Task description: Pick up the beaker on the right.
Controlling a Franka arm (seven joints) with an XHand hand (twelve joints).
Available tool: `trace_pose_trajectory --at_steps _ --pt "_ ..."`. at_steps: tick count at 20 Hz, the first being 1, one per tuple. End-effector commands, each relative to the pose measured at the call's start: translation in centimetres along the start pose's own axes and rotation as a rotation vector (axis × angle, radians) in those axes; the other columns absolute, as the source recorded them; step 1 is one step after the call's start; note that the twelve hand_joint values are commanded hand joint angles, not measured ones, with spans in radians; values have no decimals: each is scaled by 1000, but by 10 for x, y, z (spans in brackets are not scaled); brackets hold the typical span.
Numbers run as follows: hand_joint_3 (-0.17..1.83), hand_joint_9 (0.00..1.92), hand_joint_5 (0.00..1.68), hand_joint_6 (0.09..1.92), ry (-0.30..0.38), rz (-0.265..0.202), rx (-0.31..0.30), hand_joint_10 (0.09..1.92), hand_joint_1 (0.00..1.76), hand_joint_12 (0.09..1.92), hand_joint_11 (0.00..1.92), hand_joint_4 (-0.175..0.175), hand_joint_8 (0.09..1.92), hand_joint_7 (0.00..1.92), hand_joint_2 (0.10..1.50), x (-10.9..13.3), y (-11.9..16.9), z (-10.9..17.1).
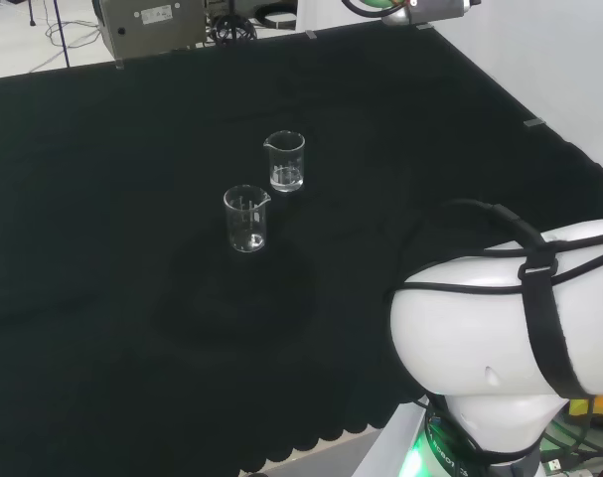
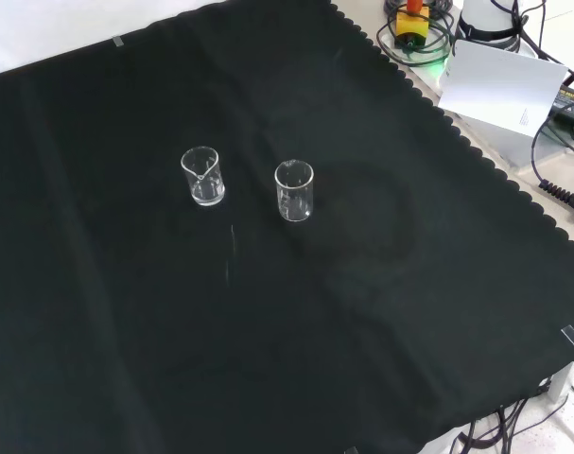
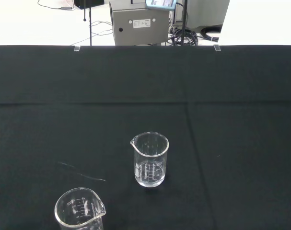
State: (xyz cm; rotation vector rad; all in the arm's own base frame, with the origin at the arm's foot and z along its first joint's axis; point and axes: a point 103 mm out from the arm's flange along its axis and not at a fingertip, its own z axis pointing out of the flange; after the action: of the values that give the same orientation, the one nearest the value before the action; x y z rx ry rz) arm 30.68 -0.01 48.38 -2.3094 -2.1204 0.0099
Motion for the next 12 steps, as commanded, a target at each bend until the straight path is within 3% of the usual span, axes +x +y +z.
trace_pose_trajectory --at_steps 1,4,9,10,12 --pt "445 412 239 87 2 3 -7 87 174 1329 15 8 473 23 1071 -2 0 0" --pt "383 382 221 87 19 8 4 87 24 1303 1 19 419 2 1201 -18 2 1" --pt "369 379 220 87 30 25 14 87 6 1300 0 19 413 0 1220 -56 8 7" --pt "355 379 222 87 13 38 19 87 7 1301 0 19 415 0 1227 -37 7 8" --pt "336 380 224 87 13 59 37 87 9 1303 0 19 418 0 1235 -36 9 14"
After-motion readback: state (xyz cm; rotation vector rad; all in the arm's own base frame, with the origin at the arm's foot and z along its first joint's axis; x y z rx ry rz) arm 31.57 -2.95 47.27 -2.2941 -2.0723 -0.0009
